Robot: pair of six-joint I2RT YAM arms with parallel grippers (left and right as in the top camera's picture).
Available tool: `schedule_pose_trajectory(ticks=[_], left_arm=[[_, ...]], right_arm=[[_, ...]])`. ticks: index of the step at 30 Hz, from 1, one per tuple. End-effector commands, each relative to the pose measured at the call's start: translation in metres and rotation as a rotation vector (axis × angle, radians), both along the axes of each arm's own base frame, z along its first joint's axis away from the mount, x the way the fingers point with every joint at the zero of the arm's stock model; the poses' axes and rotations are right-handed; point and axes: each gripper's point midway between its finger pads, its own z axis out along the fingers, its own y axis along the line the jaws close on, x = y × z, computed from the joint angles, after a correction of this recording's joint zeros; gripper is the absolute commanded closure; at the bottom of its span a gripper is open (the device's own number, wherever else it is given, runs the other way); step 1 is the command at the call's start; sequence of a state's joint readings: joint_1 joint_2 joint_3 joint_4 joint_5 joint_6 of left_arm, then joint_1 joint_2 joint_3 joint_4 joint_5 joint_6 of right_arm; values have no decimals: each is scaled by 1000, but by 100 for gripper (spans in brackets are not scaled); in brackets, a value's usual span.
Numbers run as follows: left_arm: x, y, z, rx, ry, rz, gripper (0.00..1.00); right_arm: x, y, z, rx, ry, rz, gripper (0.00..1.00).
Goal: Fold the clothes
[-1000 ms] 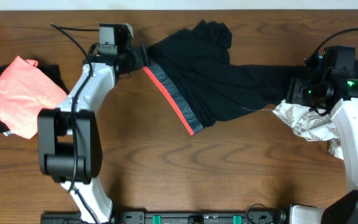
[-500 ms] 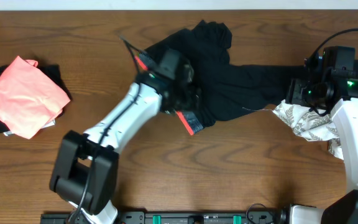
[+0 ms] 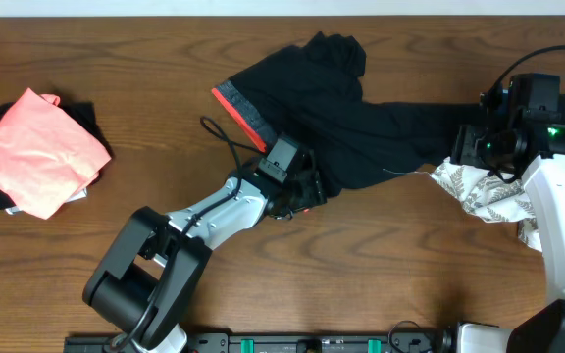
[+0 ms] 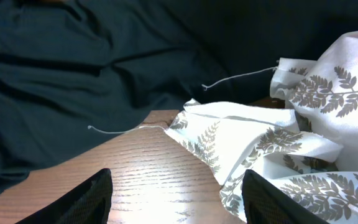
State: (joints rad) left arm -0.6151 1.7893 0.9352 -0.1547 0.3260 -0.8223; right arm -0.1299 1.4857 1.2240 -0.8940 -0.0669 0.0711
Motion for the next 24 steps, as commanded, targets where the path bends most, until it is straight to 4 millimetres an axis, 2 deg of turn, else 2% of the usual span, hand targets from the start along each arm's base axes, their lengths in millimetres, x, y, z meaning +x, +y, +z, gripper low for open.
schedule_pose_trajectory(ticks=[1,5,7,8,9,12,16,18,19,24], left_arm=[[-14,10,-23,48,56,61,28],[-17,6,-23,46,58,55,29],[-17,6,-22,46,57,55,41],[-17,7,-23,48,56,57,55],[-16,7,-23,52,53,59,64],[-16,8,-23,54,50,60,78],[-12,6,-22,49,35,63,81],[-10,5,-21,43,26,64,92],[-9,4,-20,39,20,63,94],[-1,3,-13,33,-29,57,94]], right_arm=[[0,1,1,-9,1,9,35],[-1,1,0,-8,5,9,35],[-1,1,0,-9,5,9,35],[-1,1,0,-8,5,9,35],[-1,1,0,-8,5,9,35],[-1,1,0,-9,5,9,35],[-1,1,0,-8,5,9,35],[-1,1,0,-8,5,9,35],[-1,1,0,-8,5,9,35],[-1,1,0,-9,4,9,35]])
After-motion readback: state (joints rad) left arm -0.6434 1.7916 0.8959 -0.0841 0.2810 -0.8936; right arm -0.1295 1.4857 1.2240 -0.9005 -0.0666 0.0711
